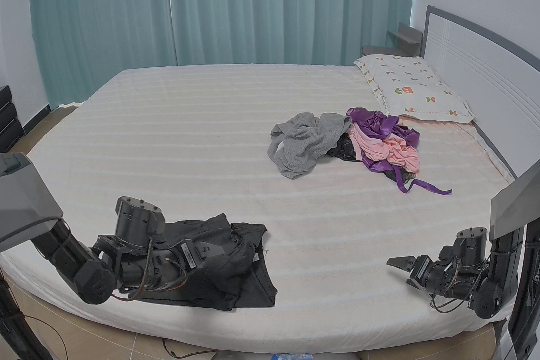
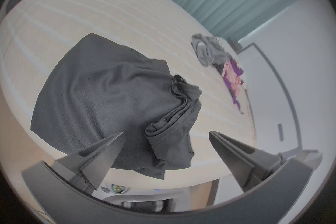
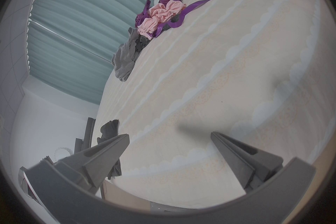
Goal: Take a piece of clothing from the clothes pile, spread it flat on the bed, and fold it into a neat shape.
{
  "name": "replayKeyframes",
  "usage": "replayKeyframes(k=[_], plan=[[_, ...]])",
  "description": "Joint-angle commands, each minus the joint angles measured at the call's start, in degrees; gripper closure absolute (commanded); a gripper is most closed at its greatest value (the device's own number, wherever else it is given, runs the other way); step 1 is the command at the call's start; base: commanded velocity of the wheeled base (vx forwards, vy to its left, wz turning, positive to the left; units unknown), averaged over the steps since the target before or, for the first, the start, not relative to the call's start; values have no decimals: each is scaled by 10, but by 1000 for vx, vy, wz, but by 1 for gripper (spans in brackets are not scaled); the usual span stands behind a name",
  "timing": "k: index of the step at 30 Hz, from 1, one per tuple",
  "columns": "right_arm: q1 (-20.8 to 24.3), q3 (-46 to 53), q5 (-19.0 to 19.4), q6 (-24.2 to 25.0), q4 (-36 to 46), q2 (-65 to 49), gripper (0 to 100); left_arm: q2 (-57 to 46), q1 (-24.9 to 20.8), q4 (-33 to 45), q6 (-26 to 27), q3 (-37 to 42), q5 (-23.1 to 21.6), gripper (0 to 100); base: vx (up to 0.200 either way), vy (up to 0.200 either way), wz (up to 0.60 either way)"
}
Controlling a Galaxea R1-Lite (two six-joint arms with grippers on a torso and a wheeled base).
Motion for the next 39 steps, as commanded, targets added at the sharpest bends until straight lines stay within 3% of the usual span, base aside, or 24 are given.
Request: replayKeyframes(k=[1,10,26,39], plan=[[2,-1,-1,1,-8,-1,0,-7,44,-38,-32,40,-19,0,-200,0,0],[11,0,-1,1,-8,1,0,43,54,-43,-33,40,-33,0,-22,0,0],[11,-1,0,2,-8,6,0,46,53,-43,-32,37,-31,0,0,0,0],[11,-6,-1,-1,-8,3,0,56,82,-45,-33,28,-43,0,0,200,0]])
